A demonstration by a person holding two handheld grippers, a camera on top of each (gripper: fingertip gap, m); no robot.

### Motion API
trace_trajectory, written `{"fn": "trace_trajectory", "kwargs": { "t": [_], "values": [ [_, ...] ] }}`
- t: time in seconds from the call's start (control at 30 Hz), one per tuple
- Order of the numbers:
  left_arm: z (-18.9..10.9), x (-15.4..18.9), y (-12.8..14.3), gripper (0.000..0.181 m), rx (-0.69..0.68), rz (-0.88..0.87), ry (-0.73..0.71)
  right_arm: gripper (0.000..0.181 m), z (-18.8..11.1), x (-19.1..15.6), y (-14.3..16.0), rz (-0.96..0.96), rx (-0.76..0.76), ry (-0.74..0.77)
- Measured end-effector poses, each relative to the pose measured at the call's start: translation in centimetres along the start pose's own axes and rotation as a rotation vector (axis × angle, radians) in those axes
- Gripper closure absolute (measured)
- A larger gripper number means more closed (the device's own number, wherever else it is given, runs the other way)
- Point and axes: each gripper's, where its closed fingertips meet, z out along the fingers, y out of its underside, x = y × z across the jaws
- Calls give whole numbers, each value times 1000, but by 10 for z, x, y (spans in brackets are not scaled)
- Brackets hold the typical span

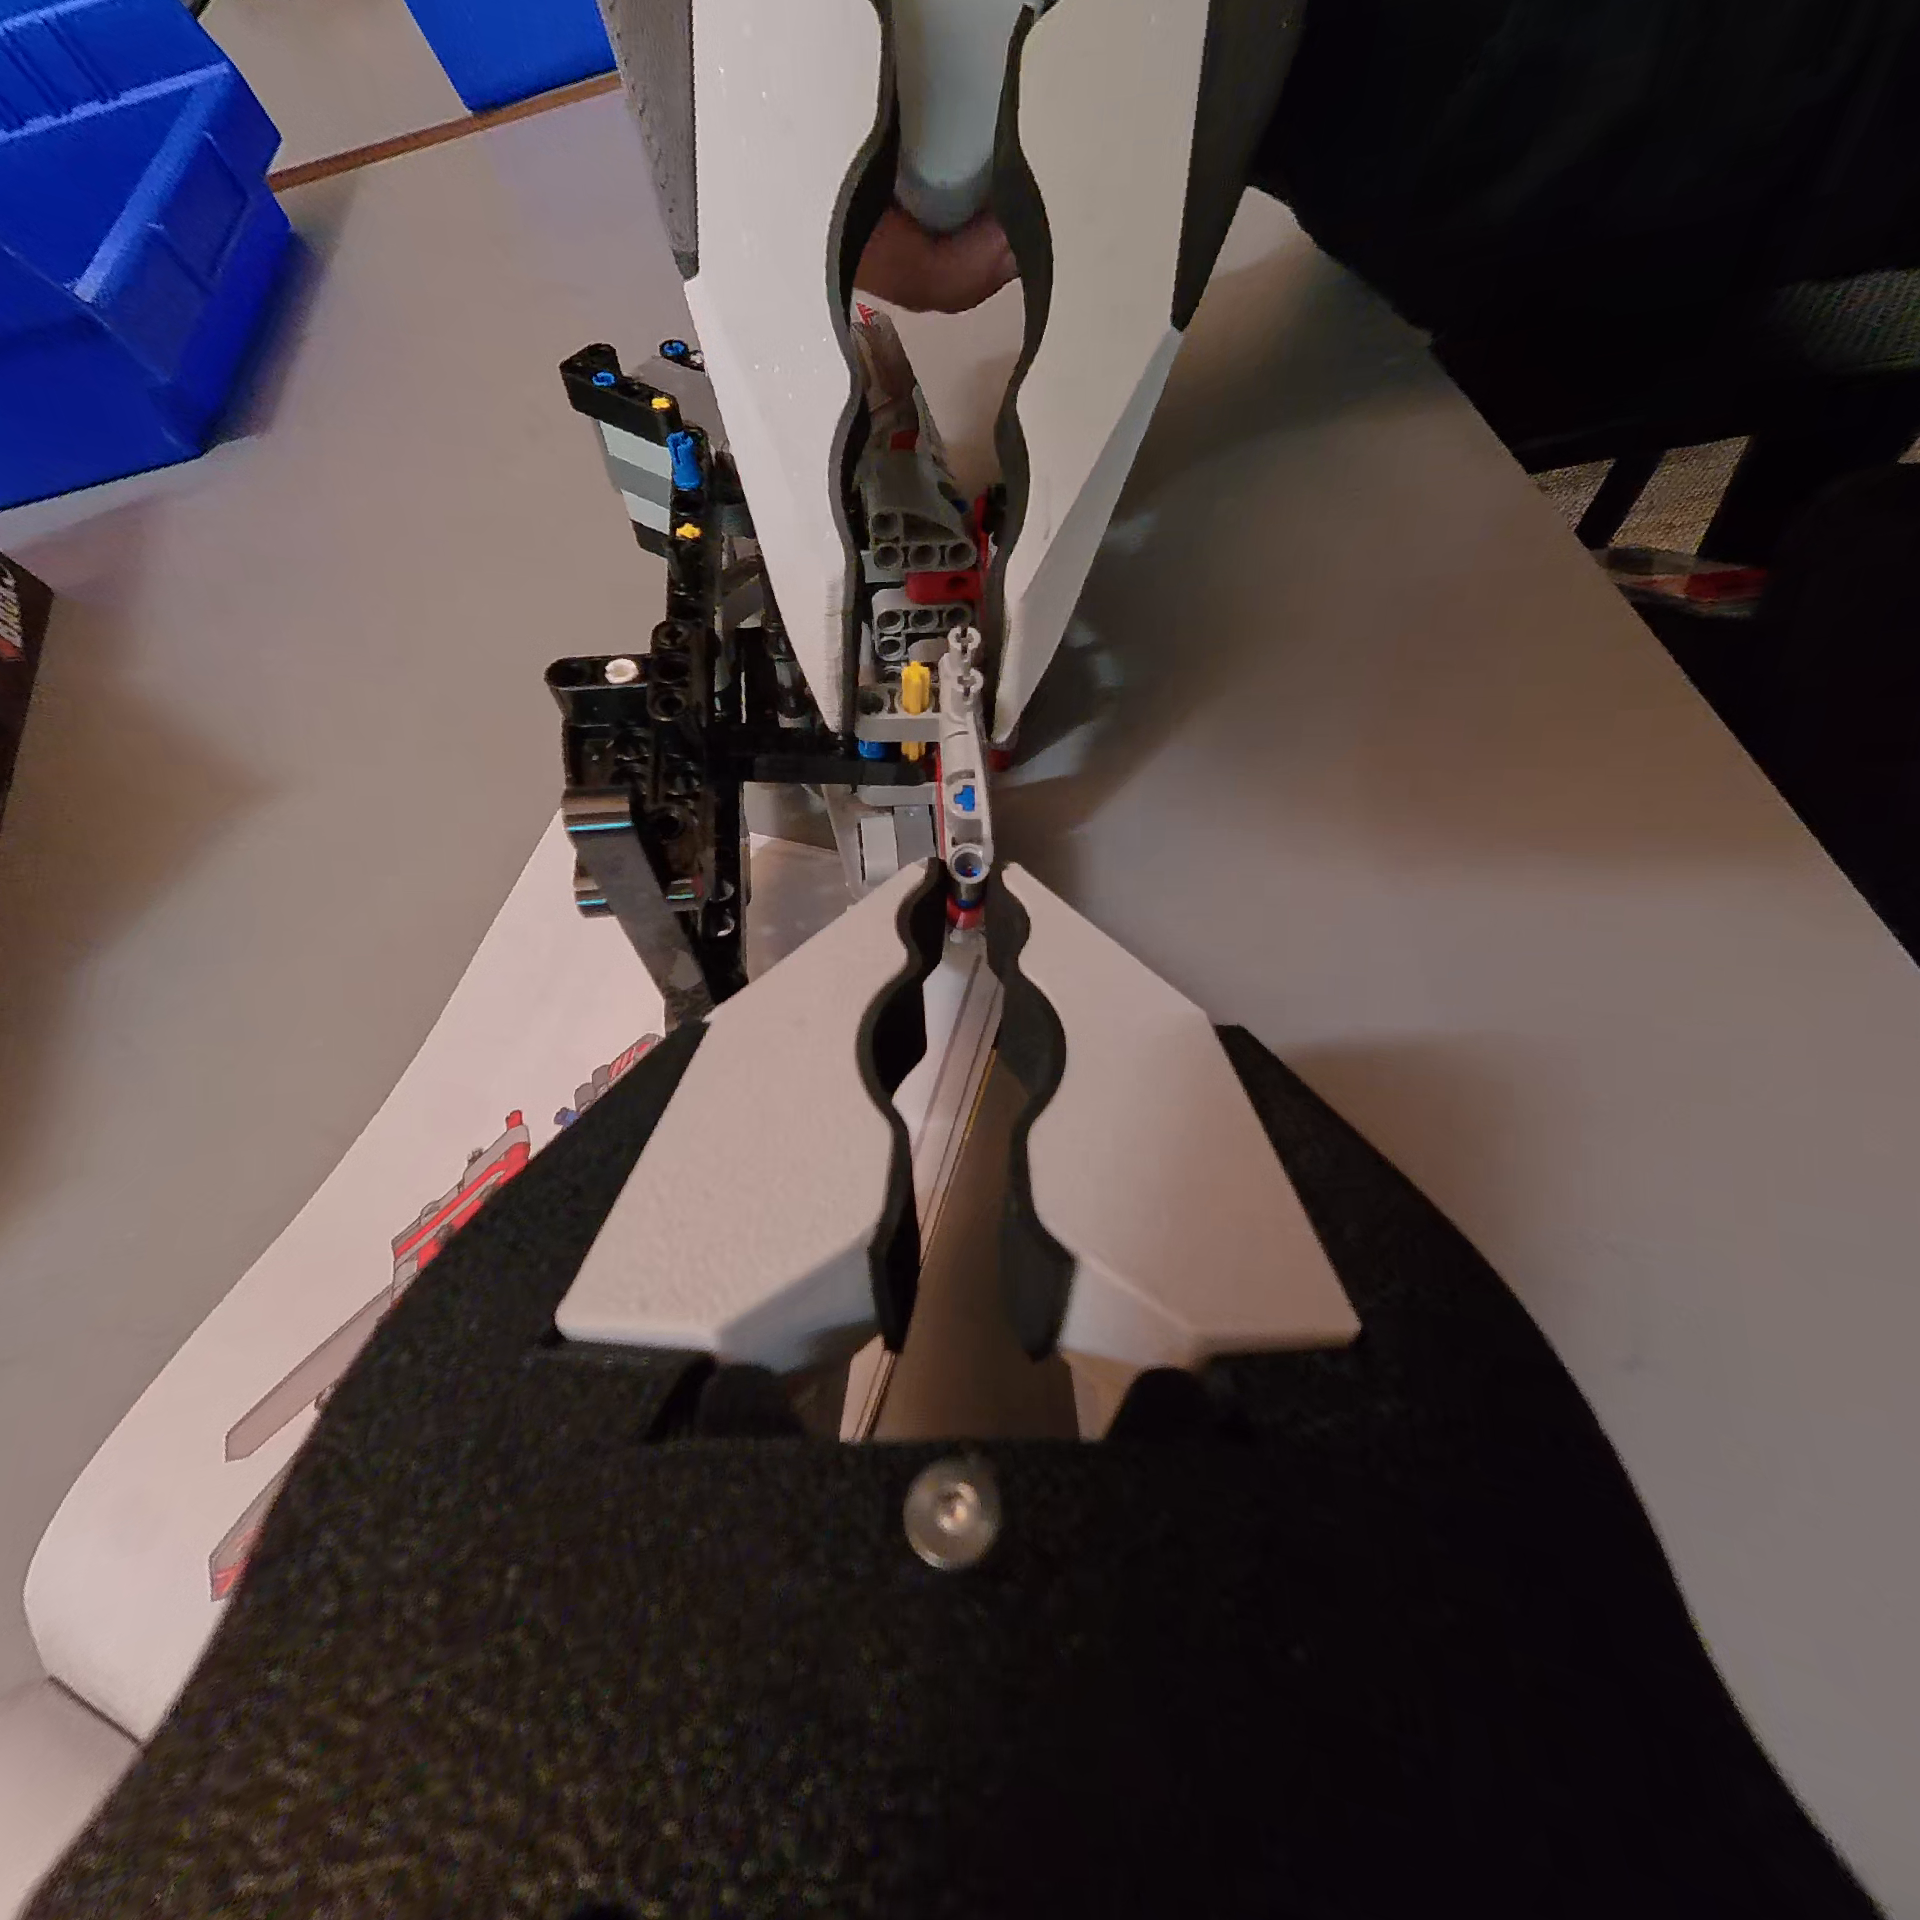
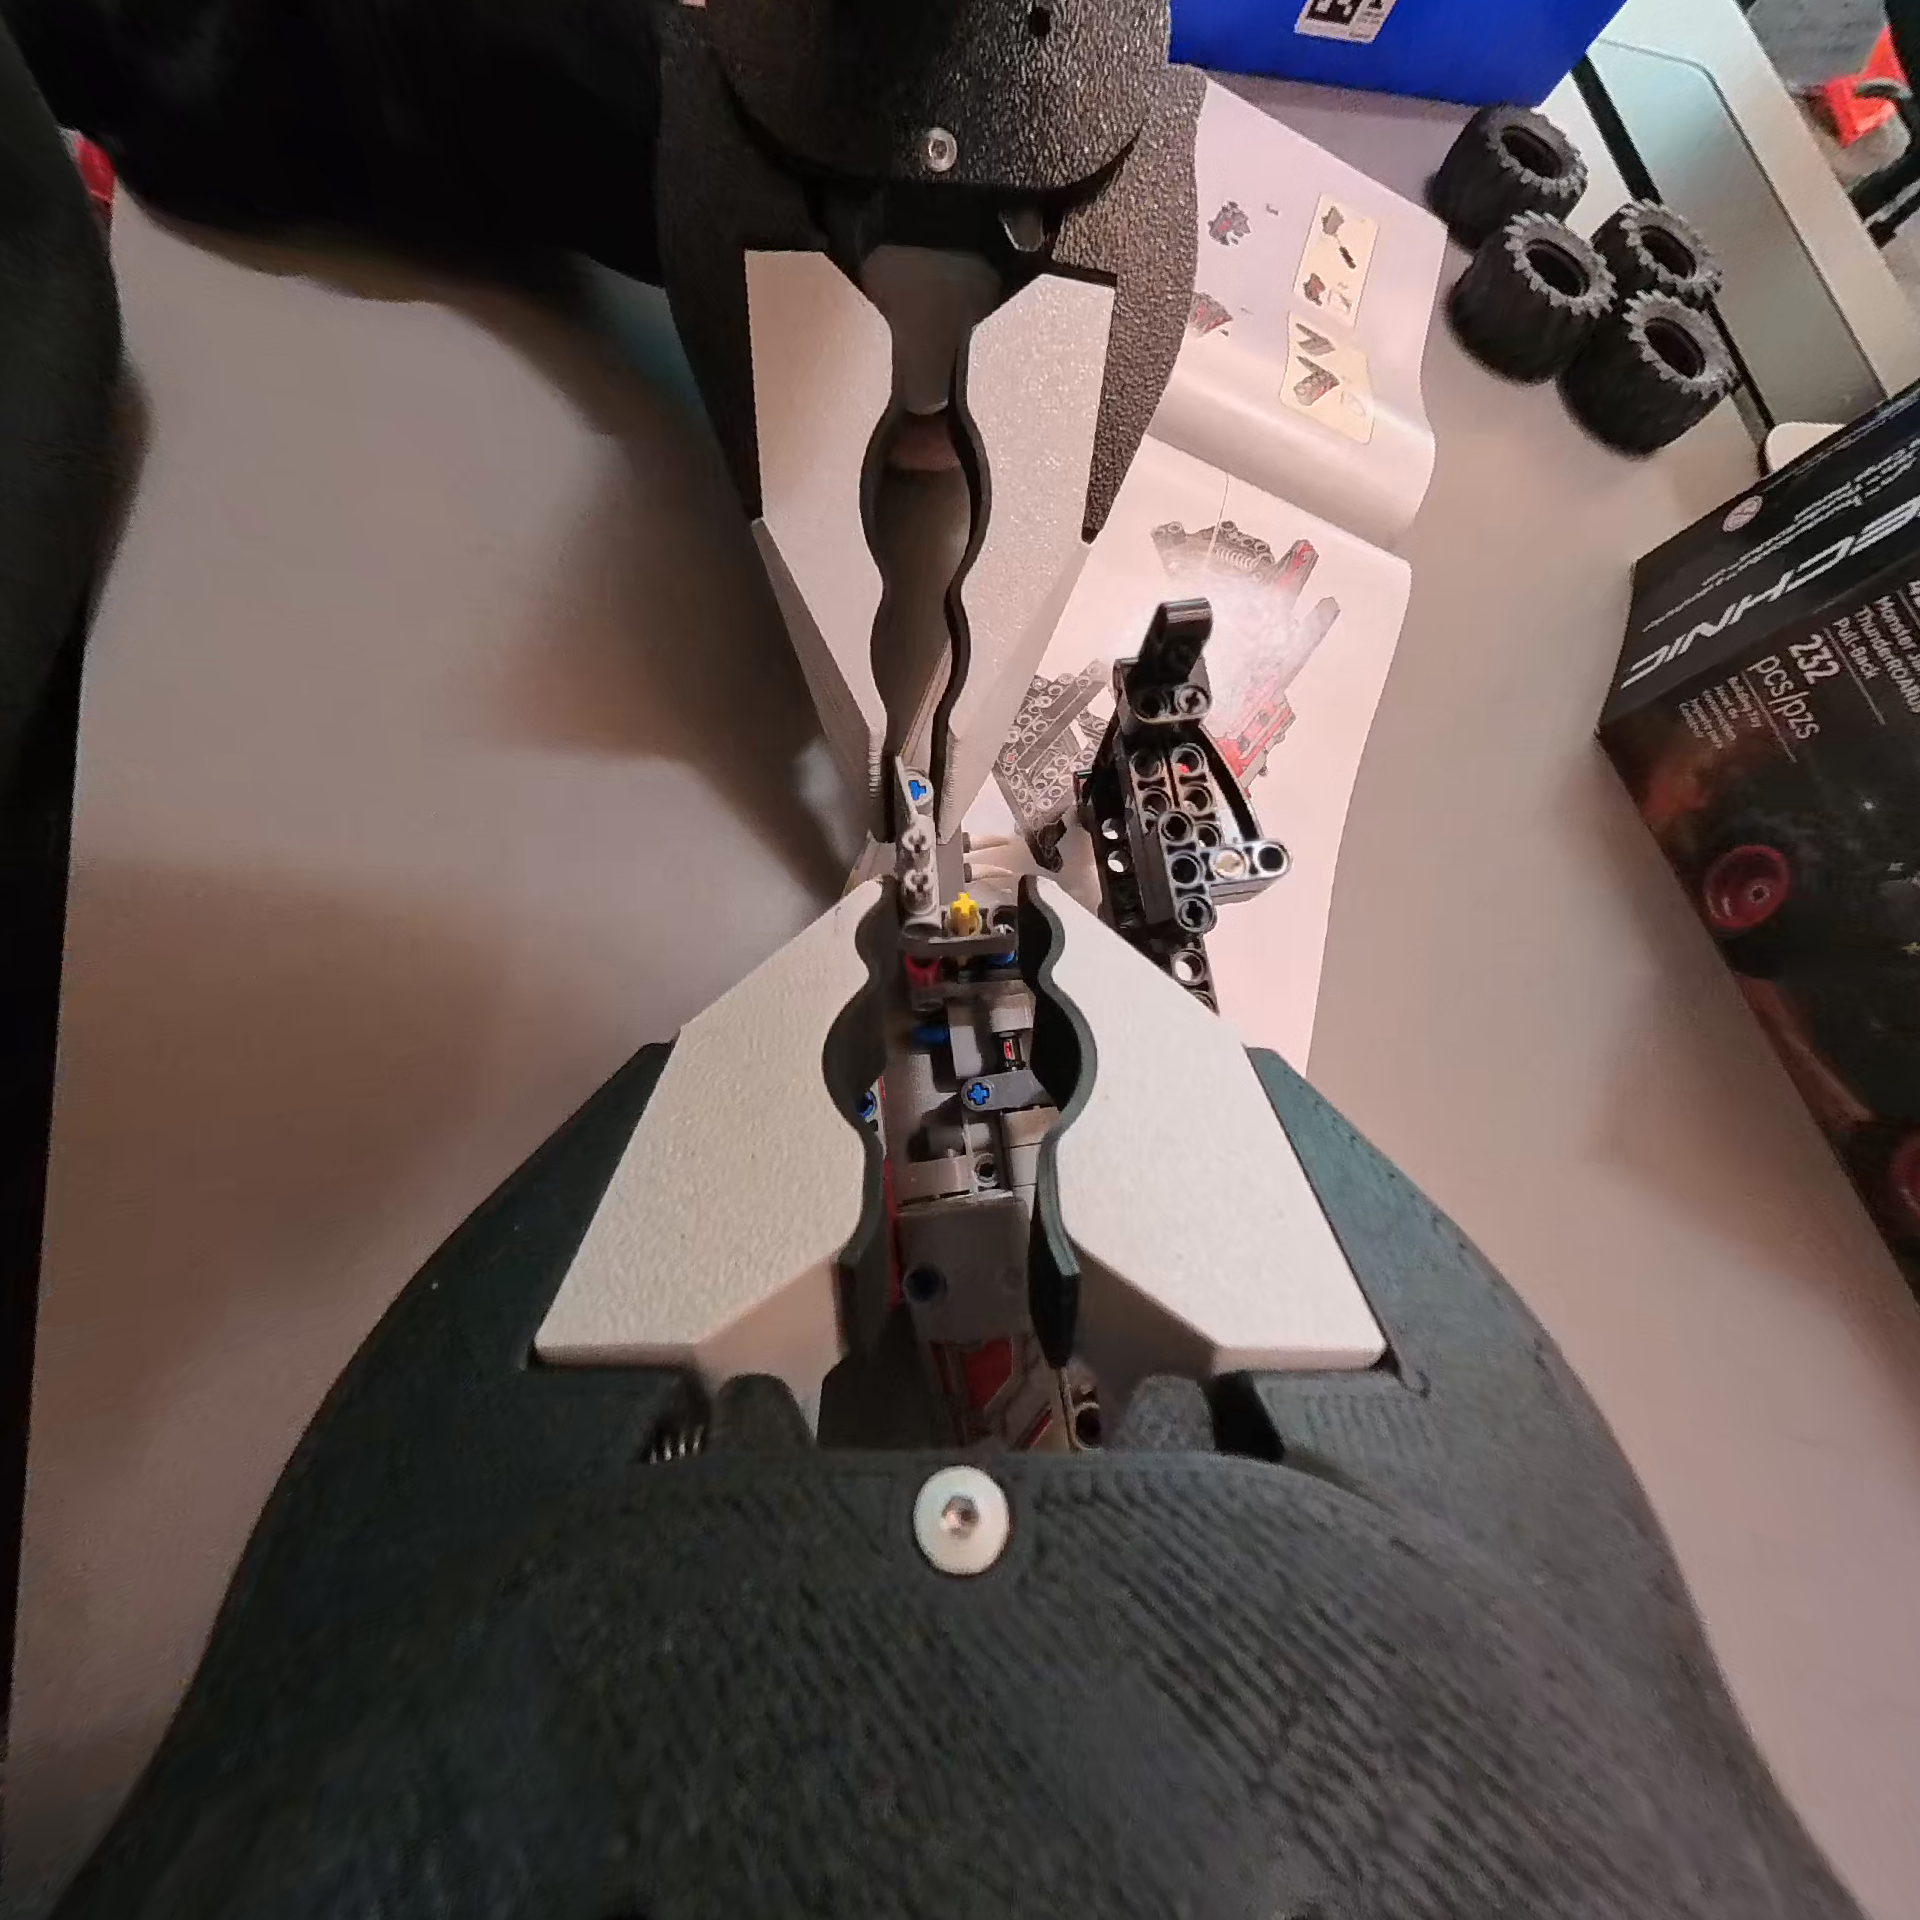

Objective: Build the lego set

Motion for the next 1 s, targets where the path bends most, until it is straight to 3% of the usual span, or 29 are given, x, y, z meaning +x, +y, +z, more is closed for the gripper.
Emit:
{"fn": "trace_trajectory", "kwargs": {
  "t": [0.2, 0.3, 0.43, 0.73, 0.83, 1.0],
  "values": [
    [1, 0, -1, 176, 0, 5, 0, 160, -3, 0, 1, -20, -25, 55],
    [2, 0, -1, 176, 1, 9, -4, 178, -20, -1, -5, -17, -32, 51],
    [2, 0, -1, 176, -1, 21, -12, 181, -44, 17, -16, 51, -4, 134],
    [2, 0, -1, 176, 1, 14, -9, 181, -13, 10, -8, 67, -143, 36],
    [2, 0, -1, 176, 2, 13, -7, 181, -9, 9, 6, 56, -270, 28],
    [2, -1, -1, 176, 1, 10, -5, 181, -10, 10, 11, 35, -342, 27]
  ]
}}
